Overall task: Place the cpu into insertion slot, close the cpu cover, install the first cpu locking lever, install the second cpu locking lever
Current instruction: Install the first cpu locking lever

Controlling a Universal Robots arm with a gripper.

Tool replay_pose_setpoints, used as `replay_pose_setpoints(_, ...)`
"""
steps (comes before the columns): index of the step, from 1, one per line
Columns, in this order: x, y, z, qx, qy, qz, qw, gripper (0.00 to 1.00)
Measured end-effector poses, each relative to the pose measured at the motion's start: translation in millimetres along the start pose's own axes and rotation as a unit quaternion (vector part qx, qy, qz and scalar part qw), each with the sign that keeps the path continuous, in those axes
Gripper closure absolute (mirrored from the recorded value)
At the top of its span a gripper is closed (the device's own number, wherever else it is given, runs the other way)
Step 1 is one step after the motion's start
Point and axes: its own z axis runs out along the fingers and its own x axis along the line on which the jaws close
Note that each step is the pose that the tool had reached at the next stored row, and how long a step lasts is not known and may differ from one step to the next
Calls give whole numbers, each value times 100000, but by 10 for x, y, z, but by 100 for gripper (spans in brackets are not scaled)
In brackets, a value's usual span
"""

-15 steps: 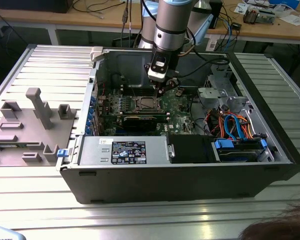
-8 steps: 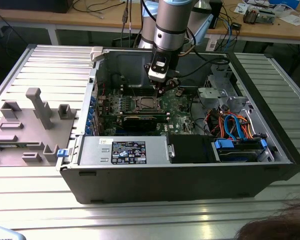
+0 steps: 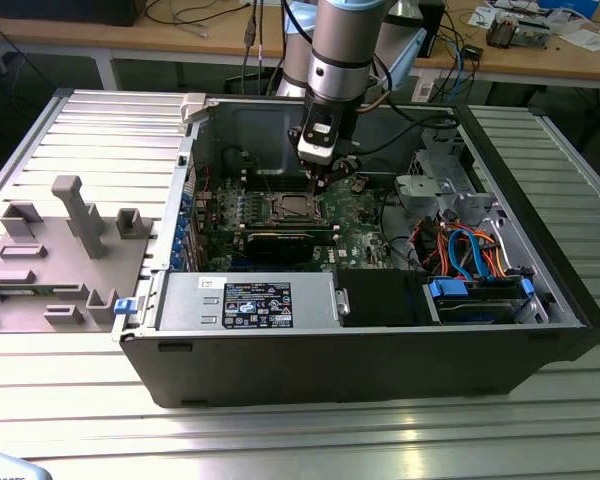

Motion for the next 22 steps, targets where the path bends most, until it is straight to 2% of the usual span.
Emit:
replay_pose_setpoints(8, 0, 0, 0, 44, -66, -1859, 99983, 89)
replay_pose_setpoints(22, 0, 0, 0, 95, -138, -4013, 99919, 89)
